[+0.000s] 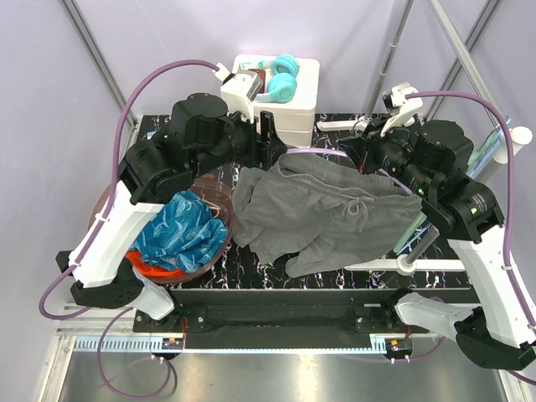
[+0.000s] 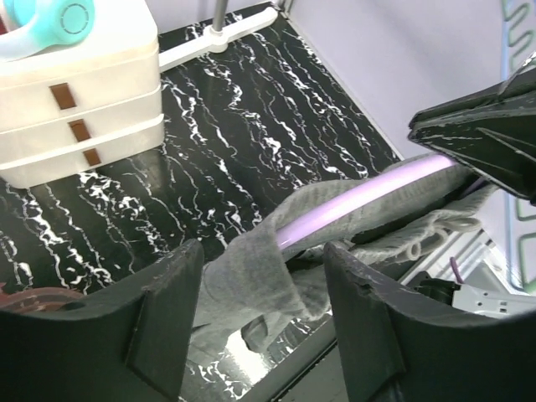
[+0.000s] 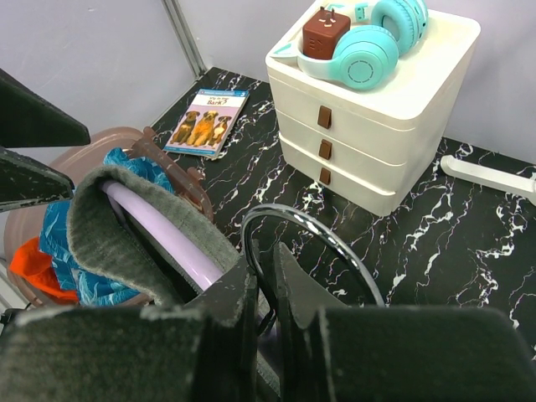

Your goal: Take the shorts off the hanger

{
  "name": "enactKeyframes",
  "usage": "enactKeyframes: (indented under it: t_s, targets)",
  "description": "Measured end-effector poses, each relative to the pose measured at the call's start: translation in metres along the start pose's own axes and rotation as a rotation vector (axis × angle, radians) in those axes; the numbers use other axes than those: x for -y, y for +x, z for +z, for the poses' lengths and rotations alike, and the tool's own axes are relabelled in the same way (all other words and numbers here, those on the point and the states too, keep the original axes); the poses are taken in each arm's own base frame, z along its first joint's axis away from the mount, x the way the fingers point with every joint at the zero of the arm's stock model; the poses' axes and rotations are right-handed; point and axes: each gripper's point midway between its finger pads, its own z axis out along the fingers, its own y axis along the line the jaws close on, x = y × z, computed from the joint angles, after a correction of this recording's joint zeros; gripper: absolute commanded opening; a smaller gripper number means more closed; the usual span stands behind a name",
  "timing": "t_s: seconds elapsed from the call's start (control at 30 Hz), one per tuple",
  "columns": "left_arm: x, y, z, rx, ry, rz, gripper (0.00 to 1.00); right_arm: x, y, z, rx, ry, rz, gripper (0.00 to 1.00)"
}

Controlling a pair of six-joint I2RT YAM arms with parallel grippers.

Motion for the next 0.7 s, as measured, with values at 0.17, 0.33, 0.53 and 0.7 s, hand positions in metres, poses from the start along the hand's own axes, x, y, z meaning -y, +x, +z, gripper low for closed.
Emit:
enactKeyframes:
  t_s: [0.17,0.33,0.53,0.7]
  targets:
    - [-0.004,0.005,0.000,-0.015,-0.021,0.005,0.56,0.000,0.000,0.000,0.000,0.000,0.000,0.00]
    - [-0.007,0.015,0.006,-0.046,-0.032,0.010,0.52,-0.001,-0.002,-0.003,0.007,-0.001,0.001,0.00]
    - [-0.006,0.017,0.008,-0.054,-0.029,0.005,0.12,-0.005,-0.004,-0.008,0.016,-0.021,0.002,0.00]
    - [-0.008,0.016,0.008,-0.045,-0.045,0.005,0.00,-0.005,-0.003,-0.010,0.022,-0.026,0.000,0.00]
